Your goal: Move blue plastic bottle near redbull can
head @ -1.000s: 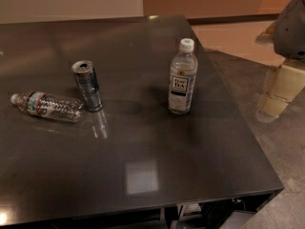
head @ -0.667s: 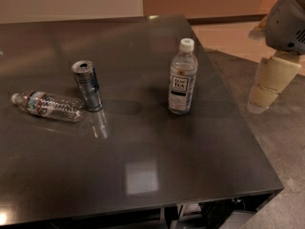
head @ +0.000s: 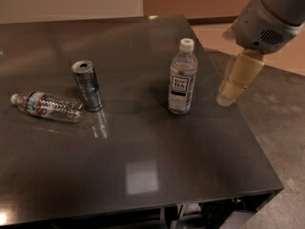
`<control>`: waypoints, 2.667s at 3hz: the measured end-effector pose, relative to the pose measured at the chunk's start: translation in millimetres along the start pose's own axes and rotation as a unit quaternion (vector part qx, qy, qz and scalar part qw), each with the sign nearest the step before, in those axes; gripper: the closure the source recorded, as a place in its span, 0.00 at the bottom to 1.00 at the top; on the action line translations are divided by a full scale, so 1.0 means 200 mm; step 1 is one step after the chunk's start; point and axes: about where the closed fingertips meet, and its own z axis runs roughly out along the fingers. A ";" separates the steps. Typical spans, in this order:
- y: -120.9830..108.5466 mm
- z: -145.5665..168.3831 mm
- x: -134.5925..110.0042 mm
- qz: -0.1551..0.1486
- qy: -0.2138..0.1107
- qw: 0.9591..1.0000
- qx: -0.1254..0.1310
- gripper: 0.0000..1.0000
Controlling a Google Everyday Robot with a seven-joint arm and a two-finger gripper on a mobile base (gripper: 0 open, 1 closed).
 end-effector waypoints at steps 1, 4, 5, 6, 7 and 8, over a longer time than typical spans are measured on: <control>-0.01 0.12 -0.08 -0.006 -0.016 1.000 -0.006 0.00; -0.08 0.31 -0.24 0.009 -0.059 0.998 -0.026 0.18; -0.08 0.30 -0.27 0.019 -0.068 0.997 -0.034 0.41; -0.09 0.28 -0.31 0.024 -0.078 0.996 -0.042 0.65; -0.10 0.24 -0.39 0.024 -0.096 0.994 -0.054 0.87; -0.12 0.22 -0.53 0.009 -0.120 0.991 -0.063 1.00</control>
Offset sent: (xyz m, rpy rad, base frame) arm 0.0407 0.0576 -0.0481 0.0884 0.0103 0.0446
